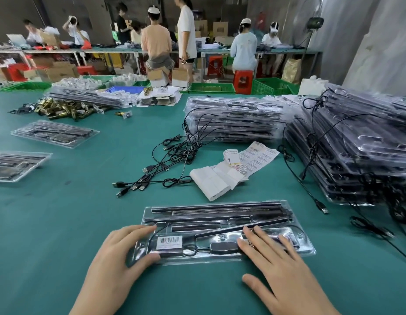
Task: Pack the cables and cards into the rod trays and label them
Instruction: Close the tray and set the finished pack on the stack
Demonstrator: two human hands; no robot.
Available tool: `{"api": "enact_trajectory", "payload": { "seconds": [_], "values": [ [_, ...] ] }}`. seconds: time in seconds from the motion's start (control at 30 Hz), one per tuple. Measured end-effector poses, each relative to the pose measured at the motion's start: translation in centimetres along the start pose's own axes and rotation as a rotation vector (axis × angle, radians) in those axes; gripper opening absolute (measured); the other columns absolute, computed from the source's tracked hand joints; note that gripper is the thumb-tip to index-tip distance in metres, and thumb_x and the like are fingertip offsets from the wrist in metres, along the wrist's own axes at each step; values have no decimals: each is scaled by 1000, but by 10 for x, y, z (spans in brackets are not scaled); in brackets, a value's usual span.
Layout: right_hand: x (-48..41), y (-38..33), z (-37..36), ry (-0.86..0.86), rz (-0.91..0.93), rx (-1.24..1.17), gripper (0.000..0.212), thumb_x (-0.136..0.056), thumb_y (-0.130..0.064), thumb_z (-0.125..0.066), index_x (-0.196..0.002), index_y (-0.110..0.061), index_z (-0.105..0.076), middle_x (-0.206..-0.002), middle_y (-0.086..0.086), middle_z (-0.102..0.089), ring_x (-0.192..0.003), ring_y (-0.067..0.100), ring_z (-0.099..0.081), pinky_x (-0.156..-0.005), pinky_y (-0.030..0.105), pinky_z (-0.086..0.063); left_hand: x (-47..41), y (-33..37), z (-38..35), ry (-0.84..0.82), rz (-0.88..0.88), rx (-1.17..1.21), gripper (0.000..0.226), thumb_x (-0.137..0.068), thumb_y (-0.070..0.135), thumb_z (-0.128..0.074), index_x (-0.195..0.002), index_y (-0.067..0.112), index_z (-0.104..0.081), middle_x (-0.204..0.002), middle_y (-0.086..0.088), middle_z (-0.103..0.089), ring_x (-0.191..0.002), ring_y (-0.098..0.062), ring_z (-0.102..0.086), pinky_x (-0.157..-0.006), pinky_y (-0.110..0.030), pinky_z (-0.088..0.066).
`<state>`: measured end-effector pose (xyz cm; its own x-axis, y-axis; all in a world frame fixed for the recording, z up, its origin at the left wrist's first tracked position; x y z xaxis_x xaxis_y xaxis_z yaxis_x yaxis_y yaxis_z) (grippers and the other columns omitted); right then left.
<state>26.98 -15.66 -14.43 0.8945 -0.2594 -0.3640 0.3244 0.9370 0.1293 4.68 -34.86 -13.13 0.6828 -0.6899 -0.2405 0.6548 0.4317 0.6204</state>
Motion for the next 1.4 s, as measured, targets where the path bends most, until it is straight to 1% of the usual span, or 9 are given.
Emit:
{"api": "enact_trajectory", "payload": {
  "seconds": [0.1, 0.23, 0.4, 0.63, 0.87, 1.0, 1.1, 1.3, 1.4],
  "values": [
    [0, 0, -1, 7, 12, 16, 63, -91, -60, -41, -139, -25, -62, -149, -4, -53, -134, 23, -54, -103, 41, -33, -2, -12, -5, -67, 14, -48, 48, -77, 71, -72, -120, 51, -66, -126, 38, -55, -120, 9, -47, -96, -29, -42],
    [0, 0, -1, -4, 16, 11, 64, -91, -61, -40, -139, -25, -62, -150, -4, -52, -135, 21, -53, -104, 42, -33, 0, -16, -5, -86, 70, -155, 63, -65, 84, -52, -121, 57, -62, -128, 35, -51, -119, -3, -47, -102, -39, -39],
    [1, 0, -2, -9, -7, -36, 63, -92, -62, -41, -141, -27, -60, -151, -6, -50, -138, 20, -50, -104, 39, -33, 5, -19, -9, -109, 168, -195, 50, -78, 71, -65, -125, 63, -50, -142, 32, -43, -137, -8, -37, -113, -39, -30],
    [2, 2, -1, 17, -22, -96, 65, -94, -62, -39, -144, -24, -57, -153, -4, -48, -143, 13, -35, -105, 40, -32, 8, -31, -4, 34, 388, 481, 36, -88, 18, -78, -103, 50, -71, -117, 9, -74, -121, -7, -63, -107, -37, -45],
    [6, 19, 14, 156, -153, -249, 60, -102, -59, -30, -135, -23, -65, -149, -6, -53, -141, 11, -41, -108, 43, -34, 8, -24, -26, 41, 576, 1153, 62, -70, 3, -74, -131, 12, -62, -124, -13, -69, -105, -18, -72, -83, -28, -62],
    [10, 30, 18, 208, -248, -287, 64, -104, -58, -23, -129, -23, -70, -142, -5, -60, -137, 10, -44, -112, 41, -28, 10, -2, -47, -126, 526, 1157, 52, -79, 17, -70, -130, 11, -63, -121, -10, -74, -115, -18, -70, -90, -25, -59],
    [11, 36, 16, 197, -283, -298, 66, -104, -58, -20, -126, -23, -71, -139, -4, -62, -136, 10, -43, -115, 38, -23, 14, 1, -58, -169, 527, 1156, 52, -83, 21, -68, -134, 28, -61, -116, -21, -74, -108, -41, -71, -81, -39, -64],
    [10, 34, 16, 198, -274, -279, 65, -104, -58, -21, -124, -24, -73, -138, -4, -63, -135, 12, -46, -115, 38, -26, 18, 2, -67, -207, 537, 1197, 48, -88, 12, -59, -135, 10, -56, -113, -23, -74, -98, -37, -75, -72, -33, -63],
    [8, 33, 26, 250, -246, -211, 43, -97, -44, -44, -120, -24, -75, -137, -1, -64, -135, 14, -48, -112, 41, -33, 21, 3, -72, -265, 552, 1227, 49, -85, 11, -58, -134, 3, -59, -119, -25, -72, -103, -35, -74, -74, -33, -63]
  ]
}}
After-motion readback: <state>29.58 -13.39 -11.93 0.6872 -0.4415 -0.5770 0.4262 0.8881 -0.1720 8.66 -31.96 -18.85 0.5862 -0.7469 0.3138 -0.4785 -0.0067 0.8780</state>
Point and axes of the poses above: each hand's wrist, its own x-axis away from the middle knuckle, its own z-axis out of the back of the hand, y = z × x, the point moved 10 cm from there along -x, towards the middle knuckle
